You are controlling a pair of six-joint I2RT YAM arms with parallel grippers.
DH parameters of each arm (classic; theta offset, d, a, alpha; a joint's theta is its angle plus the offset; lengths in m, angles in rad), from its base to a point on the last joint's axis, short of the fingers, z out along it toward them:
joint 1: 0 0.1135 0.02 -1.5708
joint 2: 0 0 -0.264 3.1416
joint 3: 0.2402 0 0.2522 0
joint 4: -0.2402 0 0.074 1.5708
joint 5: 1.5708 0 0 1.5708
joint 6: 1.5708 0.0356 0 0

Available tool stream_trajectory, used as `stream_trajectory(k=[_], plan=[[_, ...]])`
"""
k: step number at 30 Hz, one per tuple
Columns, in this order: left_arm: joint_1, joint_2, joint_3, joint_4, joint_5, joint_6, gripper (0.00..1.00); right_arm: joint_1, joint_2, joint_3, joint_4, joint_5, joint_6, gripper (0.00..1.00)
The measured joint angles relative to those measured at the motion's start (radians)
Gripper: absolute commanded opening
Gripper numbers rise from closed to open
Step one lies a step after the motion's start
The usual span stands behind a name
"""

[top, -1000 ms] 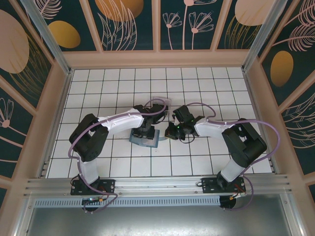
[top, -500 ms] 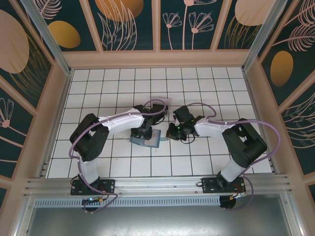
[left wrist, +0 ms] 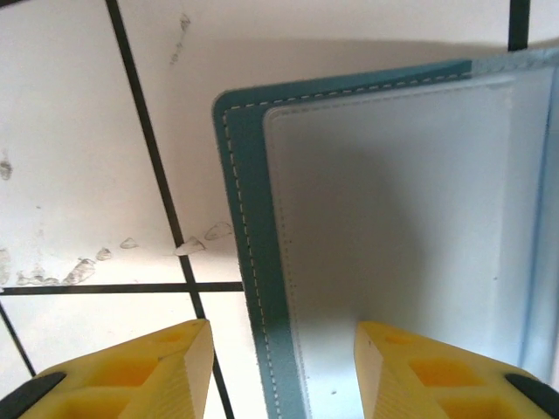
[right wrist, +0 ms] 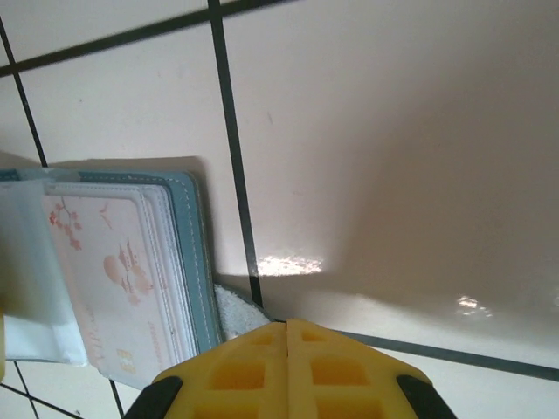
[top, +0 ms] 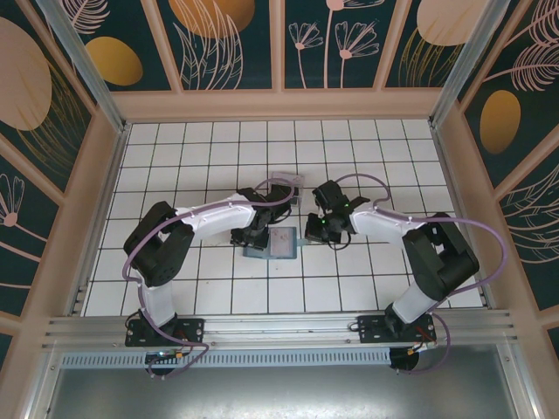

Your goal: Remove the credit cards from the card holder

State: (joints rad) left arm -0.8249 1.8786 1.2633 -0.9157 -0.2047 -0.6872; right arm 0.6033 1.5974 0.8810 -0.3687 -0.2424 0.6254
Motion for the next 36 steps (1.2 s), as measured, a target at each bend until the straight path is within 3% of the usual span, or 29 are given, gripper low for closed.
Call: stream_trajectory(k=[6,12,22,28,36], plan=[[0.0,-0.011,-0.037,0.031,0.03,0.003,0.44,-0.002,0.037,0.075,-0.044,0.04,-0.035,0.01],[0.004,-0.066,-0.027,0.046,0.022,0.002,0.42,-0.002,0.042,0.097,-0.089,0.072,-0.046,0.21],[0.01,-0.085,0.1,0.116,0.113,0.003,0.4,-0.002,0.002,0.119,-0.154,0.098,-0.04,0.27],[0.019,-0.085,0.097,0.232,0.236,-0.014,0.31,0.001,-0.033,0.154,-0.167,0.107,-0.033,0.28],[0.115,-0.095,-0.144,0.494,0.451,-0.109,0.29,0.005,-0.051,0.156,-0.1,-0.005,0.01,0.28]])
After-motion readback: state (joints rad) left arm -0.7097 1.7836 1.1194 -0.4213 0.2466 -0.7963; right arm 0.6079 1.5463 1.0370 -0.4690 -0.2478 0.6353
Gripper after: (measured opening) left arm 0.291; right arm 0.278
